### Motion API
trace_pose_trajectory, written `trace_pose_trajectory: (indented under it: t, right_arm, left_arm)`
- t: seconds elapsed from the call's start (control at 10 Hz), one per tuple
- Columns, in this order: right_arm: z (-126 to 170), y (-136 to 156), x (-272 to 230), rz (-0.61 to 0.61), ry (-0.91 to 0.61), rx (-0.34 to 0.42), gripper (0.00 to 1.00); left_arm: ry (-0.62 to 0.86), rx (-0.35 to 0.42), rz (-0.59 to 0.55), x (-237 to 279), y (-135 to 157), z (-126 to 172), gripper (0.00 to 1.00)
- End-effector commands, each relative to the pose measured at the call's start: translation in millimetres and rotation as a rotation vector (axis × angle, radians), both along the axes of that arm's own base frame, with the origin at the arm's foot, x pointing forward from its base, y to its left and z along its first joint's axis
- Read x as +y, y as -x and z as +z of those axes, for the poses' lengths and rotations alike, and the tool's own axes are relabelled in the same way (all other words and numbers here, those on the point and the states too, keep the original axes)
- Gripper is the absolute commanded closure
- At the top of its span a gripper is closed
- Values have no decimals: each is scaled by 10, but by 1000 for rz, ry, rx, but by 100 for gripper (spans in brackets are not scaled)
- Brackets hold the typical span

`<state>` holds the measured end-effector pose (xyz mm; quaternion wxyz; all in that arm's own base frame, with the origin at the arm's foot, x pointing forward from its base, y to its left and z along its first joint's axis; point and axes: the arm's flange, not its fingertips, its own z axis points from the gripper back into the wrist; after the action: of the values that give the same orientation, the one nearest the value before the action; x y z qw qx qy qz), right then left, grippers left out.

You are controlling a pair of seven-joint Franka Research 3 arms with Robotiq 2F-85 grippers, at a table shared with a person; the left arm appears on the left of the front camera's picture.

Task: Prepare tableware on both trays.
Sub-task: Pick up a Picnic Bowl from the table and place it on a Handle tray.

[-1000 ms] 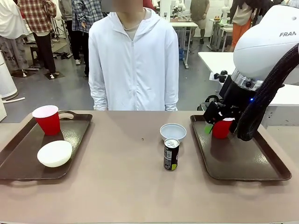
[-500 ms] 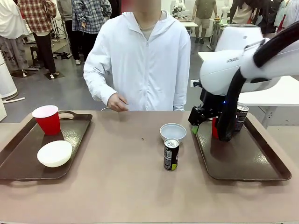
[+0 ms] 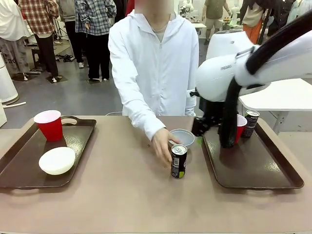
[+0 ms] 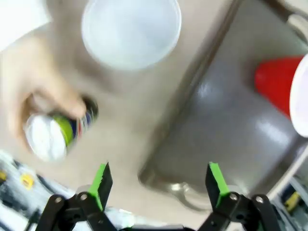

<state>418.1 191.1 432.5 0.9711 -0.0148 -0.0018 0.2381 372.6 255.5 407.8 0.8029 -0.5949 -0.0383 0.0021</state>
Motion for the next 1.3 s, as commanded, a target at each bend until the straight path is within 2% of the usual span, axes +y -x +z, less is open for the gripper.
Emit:
trace_pose_trajectory:
  t: [0.0,0.3,0.8,0.9,1.0,1.2]
  right_arm:
    - [550,701,-709,89,-46,-11,0]
    - [438,628,-686,128,-16,26,0]
    - [428,584,-669,123,-35,8,0]
    - [430,536,-617,94,-35,2,0]
    - [430,348,-460,-53,-80,-52,0]
    - [327,16,-56,-152,-97,-78,0]
  left_arm:
    - [17,-10,8,2,8,24,0]
    - [17,-10,8,2,8,24,0]
    - [17,-10,8,2,8,24,0]
    - [17,-10,8,2,8,24,0]
    - [17,-10,8,2,8,24,0]
    - [17,-10,8,2,8,24,0]
